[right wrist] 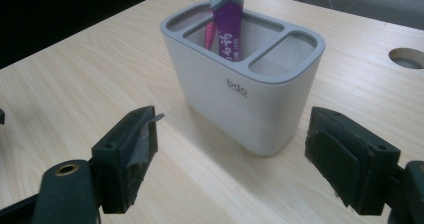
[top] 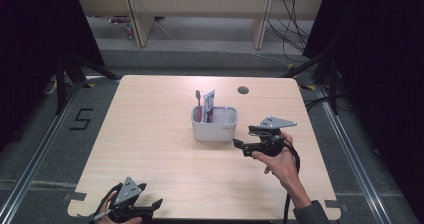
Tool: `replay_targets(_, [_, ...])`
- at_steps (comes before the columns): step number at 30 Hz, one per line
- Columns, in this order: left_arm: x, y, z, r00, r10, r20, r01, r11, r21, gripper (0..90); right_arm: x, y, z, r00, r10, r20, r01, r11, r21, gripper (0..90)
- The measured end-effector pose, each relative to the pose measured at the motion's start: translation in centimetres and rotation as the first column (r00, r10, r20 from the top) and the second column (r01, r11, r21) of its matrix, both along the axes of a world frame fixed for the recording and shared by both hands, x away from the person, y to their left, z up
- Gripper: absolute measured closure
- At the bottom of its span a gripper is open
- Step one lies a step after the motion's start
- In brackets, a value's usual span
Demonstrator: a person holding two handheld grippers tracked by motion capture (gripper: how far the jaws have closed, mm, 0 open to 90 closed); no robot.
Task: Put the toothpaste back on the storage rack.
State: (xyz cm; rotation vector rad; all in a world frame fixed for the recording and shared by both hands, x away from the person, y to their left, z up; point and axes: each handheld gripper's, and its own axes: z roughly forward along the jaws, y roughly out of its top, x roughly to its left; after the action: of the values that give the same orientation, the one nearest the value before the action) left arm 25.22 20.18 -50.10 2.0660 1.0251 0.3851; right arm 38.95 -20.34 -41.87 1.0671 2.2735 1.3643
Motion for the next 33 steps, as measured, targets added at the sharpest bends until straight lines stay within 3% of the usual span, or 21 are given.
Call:
replay_targets(1, [0.0,0.0,0.0,1.0000,0.000,0.002,0.000,1.0000,0.000,22.6,-0.4,-0.1,0.0,0.9994,-0.011,-0.032,0.011,0.9999,0.000,21.5])
replay_targets(3, [0.0,-0.1,-0.1,1.0000,-0.004,0.004,0.004,1.0000,-0.003,22.4,-0.3,-0.3,-0.2,0.9999,0.012,0.006,-0.011,0.9999,-0.013,21.6])
replay_targets(5, [0.1,-0.1,-0.1,1.0000,-0.002,0.006,0.002,1.0000,-0.003,22.0,-0.8,-0.3,-0.4,0.9998,0.000,-0.020,0.000,1.0000,0.004,21.6])
replay_targets(6, [0.1,-0.1,-0.1,1.0000,-0.003,0.007,0.003,1.0000,-0.006,21.9,-0.7,-0.5,-0.4,0.9997,0.022,0.008,-0.022,0.9997,-0.015,21.6])
replay_targets(7, [0.1,-0.1,-0.1,1.0000,0.007,0.004,-0.007,1.0000,0.003,21.8,-1.1,-0.4,-0.4,0.9998,0.010,-0.019,-0.010,0.9999,0.006,21.6])
replay_targets(11, [0.1,0.0,0.0,1.0000,-0.004,0.000,0.004,1.0000,0.007,21.5,-1.6,-0.6,-0.7,0.9999,0.011,-0.003,-0.011,0.9998,-0.014,21.7])
replay_targets(13, [0.1,0.0,0.0,1.0000,-0.004,0.004,0.004,1.0000,0.000,21.5,-2.1,-0.4,-0.9,0.9993,0.010,-0.035,-0.010,1.0000,0.002,22.5])
replay_targets(16, [0.1,0.0,0.0,1.0000,0.006,0.005,-0.006,0.9999,0.011,21.5,-2.3,-0.5,-1.4,0.9996,0.027,-0.006,-0.027,0.9994,-0.020,22.5])
replay_targets(17, [0.1,-0.1,0.0,1.0000,0.006,0.007,-0.006,1.0000,0.005,21.5,-2.5,-0.4,-1.5,0.9989,0.025,-0.041,-0.025,0.9997,-0.005,22.5])
replay_targets(18, [0.1,-0.1,-0.1,1.0000,0.001,0.008,-0.001,1.0000,-0.006,21.5,-2.4,-0.5,-1.7,0.9990,0.039,-0.023,-0.039,0.9990,-0.023,22.4])
replay_targets(19, [0.1,-0.1,-0.1,1.0000,0.000,0.008,0.000,1.0000,-0.008,21.5,-2.5,-0.4,-1.9,0.9983,0.036,-0.045,-0.036,0.9993,-0.006,22.4])
replay_targets(20, [0.1,-0.2,-0.2,0.9999,0.004,0.010,-0.004,0.9999,-0.013,21.5,-2.8,-0.5,-1.9,0.9984,0.024,-0.051,-0.025,0.9995,-0.018,22.4])
replay_targets(21, [0.1,-0.1,-0.2,1.0000,-0.005,0.006,0.005,1.0000,-0.006,21.5,-2.6,-0.5,-2.1,0.9989,0.042,-0.023,-0.042,0.9988,-0.024,22.4])
replay_targets(22, [0.1,-0.1,-0.2,0.9999,-0.007,0.008,0.008,0.9999,-0.008,21.5,-2.9,-0.5,-2.1,0.9984,0.028,-0.049,-0.029,0.9992,-0.026,22.4])
replay_targets(23, [0.1,-0.1,-0.2,0.9999,-0.006,0.009,0.006,1.0000,-0.007,21.5,-2.9,-0.6,-2.3,0.9994,0.030,-0.018,-0.031,0.9986,-0.043,22.4])
replay_targets(25, [0.0,-0.1,-0.1,1.0000,0.000,0.008,0.000,1.0000,-0.003,21.5,-3.2,-0.7,-2.4,0.9983,0.039,-0.043,-0.041,0.9984,-0.039,22.4])
replay_targets(27, [0.0,-0.1,0.0,1.0000,0.002,0.004,-0.002,1.0000,-0.004,21.5,-3.5,-0.7,-2.7,0.9985,0.042,-0.034,-0.044,0.9981,-0.044,22.4])
replay_targets(29, [0.1,-0.1,-0.2,0.9999,-0.006,0.009,0.006,0.9999,-0.011,21.5,-3.9,-0.6,-3.0,0.9973,0.036,-0.065,-0.037,0.9991,-0.022,22.5])
replay_targets(32, [0.0,-0.1,-0.1,0.9999,-0.005,0.013,0.005,0.9999,-0.011,21.5,-4.3,-0.8,-3.5,0.9979,0.043,-0.048,-0.045,0.9981,-0.042,22.5])
replay_targets(33, [0.0,-0.1,0.0,0.9999,-0.005,0.010,0.006,1.0000,-0.007,21.5,-4.7,-0.7,-3.6,0.9963,0.033,-0.079,-0.036,0.9986,-0.038,22.6])
